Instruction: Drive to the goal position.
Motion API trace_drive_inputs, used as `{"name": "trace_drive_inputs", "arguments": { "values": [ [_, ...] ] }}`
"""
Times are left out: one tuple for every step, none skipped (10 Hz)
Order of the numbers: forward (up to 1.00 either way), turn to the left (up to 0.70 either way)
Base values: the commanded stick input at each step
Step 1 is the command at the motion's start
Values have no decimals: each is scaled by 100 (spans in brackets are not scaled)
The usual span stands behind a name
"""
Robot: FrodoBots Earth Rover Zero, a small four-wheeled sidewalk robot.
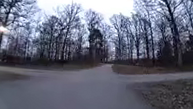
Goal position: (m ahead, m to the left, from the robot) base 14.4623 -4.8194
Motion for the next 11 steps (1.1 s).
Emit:
{"name": "trace_drive_inputs", "arguments": {
  "values": [
    [56, 0],
    [55, 0],
    [55, 0],
    [56, 0],
    [55, 0],
    [56, 0],
    [56, 0],
    [56, 0],
    [56, 0],
    [55, 0],
    [55, 0]
  ]
}}
